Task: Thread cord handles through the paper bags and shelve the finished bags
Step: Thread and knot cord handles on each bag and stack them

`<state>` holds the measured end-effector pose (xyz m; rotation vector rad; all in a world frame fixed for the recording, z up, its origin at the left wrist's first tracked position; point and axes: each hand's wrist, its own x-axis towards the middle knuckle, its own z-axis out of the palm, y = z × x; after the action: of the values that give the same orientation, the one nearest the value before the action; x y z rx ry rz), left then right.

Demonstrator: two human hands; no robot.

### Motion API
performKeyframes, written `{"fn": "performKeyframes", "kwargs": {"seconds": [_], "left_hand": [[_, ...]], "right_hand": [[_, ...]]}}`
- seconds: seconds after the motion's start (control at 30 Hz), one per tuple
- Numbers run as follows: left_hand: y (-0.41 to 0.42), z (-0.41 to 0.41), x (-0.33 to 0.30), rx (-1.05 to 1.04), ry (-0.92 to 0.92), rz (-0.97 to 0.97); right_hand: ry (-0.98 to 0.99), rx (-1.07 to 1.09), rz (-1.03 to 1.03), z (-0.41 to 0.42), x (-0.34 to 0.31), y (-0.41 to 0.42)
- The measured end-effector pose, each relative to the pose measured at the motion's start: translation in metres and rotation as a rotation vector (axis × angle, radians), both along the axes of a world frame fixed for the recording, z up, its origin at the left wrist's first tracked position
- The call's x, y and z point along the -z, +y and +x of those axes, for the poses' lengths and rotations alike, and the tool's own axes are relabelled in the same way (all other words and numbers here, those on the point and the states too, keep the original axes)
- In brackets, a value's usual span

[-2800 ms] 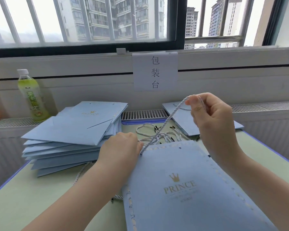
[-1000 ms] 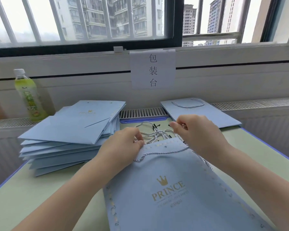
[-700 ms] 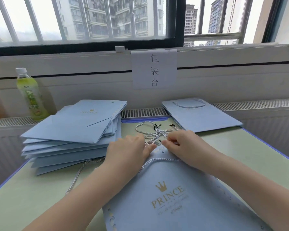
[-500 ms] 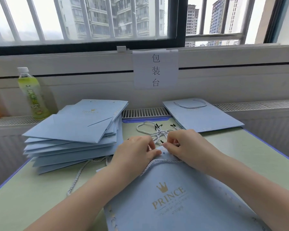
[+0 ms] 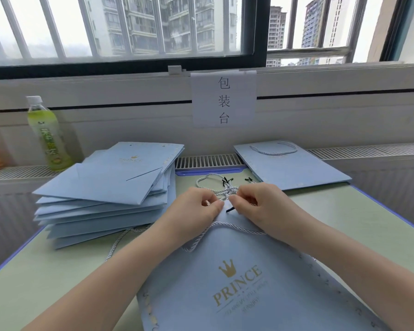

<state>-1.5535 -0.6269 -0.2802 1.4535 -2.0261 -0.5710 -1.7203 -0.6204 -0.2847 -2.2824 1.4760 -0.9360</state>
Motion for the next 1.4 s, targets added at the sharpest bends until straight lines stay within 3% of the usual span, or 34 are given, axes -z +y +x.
{"fn": "performKeyframes", "kwargs": {"seconds": [0.43,0.57,0.8,1.03,1.27,1.4], "left_hand": [[0.002,0.004,-0.009,0.033,0.135,0.077],[0.001,0.004,-0.01,0.041,0.147,0.123],[0.005,0.016,-0.021,0.111,0.254,0.475],[0.006,0.017,-0.023,0.123,0.273,0.502],[0.005,0.018,-0.024,0.132,0.321,0.531],[0.004,0.02,-0.026,0.165,0.344,0.541]], "right_hand": [[0.227,0.062,-0.278,0.009,-0.004,0.015],[0.223,0.059,-0.299,0.011,-0.003,0.016],[0.117,-0.043,-0.278,0.008,0.002,0.009],[0.067,-0.144,-0.418,0.013,0.003,0.008],[-0.032,-0.197,-0.255,0.014,0.003,0.009],[0.087,-0.166,-0.409,0.015,0.001,0.01]]}}
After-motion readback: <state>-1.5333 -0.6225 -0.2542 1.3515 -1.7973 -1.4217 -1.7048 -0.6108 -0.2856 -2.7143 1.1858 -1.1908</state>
